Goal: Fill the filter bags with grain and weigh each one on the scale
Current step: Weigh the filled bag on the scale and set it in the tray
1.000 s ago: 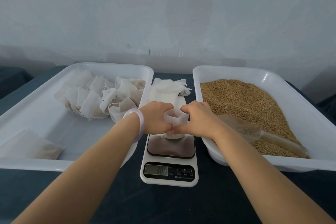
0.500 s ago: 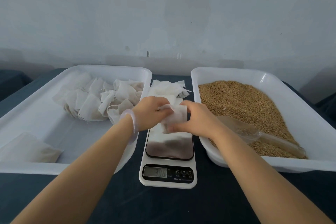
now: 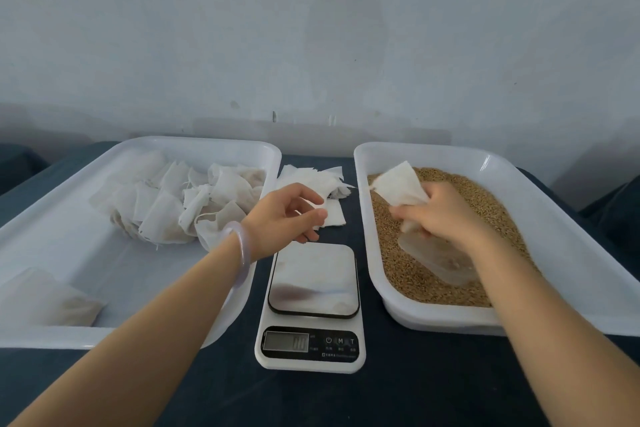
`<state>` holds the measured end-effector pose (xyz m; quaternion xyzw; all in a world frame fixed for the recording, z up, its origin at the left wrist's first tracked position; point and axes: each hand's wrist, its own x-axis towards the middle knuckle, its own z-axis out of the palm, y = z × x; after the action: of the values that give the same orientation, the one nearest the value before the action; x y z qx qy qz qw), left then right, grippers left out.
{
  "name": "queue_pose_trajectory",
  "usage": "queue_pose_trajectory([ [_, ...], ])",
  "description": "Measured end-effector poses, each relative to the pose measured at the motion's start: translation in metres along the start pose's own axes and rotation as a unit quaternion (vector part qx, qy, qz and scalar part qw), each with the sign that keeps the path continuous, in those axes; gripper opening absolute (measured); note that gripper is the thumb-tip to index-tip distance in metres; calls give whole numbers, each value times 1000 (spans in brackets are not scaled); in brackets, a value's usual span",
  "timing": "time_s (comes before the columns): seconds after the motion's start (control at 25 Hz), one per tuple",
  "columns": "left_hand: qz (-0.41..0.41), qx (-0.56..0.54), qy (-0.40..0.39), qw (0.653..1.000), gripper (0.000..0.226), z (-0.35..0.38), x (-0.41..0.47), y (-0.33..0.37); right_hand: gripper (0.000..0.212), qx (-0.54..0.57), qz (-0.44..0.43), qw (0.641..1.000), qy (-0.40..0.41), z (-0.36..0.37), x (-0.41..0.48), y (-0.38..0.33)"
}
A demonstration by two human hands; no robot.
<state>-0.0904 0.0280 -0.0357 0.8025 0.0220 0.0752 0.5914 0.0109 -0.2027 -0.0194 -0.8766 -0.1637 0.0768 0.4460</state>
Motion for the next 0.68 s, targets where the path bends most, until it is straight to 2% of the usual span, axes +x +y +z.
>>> queue_pose_trajectory([
  [0.12,1,28,-10,1000,7,1,2,-3,25,-96,97,991,-11,-22,1,28],
  [0.2,-1,37,-8,999,6,0,3,-4,29,-123,116,985,-22,-20,2,37],
  [0.48,2,59,-13,998,5,0,5,-7,22,-85,97,992,-10,-18,7,37],
  [0.68,1,62,-14,998,5,1,5,-8,17,-145,81,986,2,-17,9,39],
])
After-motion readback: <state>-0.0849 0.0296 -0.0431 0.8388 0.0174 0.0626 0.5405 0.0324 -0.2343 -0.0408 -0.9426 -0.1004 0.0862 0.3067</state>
